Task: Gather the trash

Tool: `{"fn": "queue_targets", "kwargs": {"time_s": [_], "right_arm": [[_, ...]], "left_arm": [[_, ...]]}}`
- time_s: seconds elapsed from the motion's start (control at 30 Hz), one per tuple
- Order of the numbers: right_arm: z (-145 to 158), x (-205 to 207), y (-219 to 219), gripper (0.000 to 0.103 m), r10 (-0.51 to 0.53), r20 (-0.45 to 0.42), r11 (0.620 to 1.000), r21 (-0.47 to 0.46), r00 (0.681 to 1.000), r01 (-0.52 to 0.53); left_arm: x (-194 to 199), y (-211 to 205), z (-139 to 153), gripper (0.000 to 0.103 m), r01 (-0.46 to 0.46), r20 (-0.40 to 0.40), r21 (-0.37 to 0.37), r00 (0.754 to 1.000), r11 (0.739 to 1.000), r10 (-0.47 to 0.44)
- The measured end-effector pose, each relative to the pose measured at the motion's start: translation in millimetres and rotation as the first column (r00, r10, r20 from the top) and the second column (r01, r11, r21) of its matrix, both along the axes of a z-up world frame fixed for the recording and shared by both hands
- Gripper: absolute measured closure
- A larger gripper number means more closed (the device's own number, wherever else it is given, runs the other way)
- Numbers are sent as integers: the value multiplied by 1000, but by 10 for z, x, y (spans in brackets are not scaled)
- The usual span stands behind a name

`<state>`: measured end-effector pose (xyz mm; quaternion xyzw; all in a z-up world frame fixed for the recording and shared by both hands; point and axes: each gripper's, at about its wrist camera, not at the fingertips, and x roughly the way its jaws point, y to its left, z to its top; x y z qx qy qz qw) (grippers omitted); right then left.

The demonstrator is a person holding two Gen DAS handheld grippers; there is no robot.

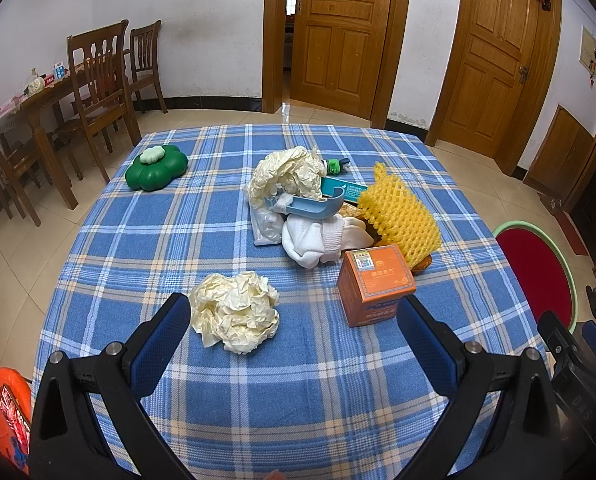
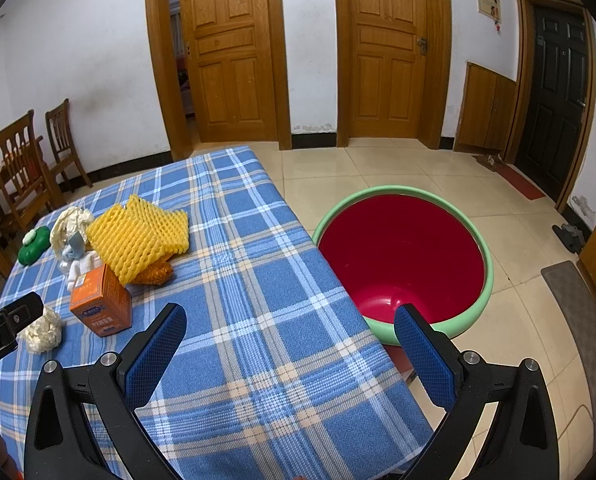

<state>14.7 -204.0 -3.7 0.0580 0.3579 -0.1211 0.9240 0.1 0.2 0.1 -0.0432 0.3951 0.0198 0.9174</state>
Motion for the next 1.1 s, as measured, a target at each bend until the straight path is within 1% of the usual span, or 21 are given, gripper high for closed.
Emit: {"fn": "queue_targets", "kwargs": {"time_s": [0.4,0.53,0.6,0.67,0.83,1.1], "right_arm": [[-78,28,17,0,7,-14,1000,7,1000,-7],[-82,86,32,0,24,-15,1000,14,1000,-24],[-81,111,32,0,29,-15,999,15,999,-29],[-81,151,45,0,41,-16,999,12,999,-41],[-71,261,83,0,75,-17,997,13,997,-75],[-39,484,180,0,130,-14,991,29,991,-129]], "left_arm": [[-40,32,40,1,-2,-4,3,1000,1000,2],[-45,90,-17,1,-4,-16,9,1000,1000,4],[53,101,-113,1,-6,-20,13,1000,1000,7],[82,134,-121,1,-11,-23,14,1000,1000,11],[184,242,-121,1,-36,-26,22,999,999,37],[372,589,-159,1,-106,-36,30,994,994,107]]}}
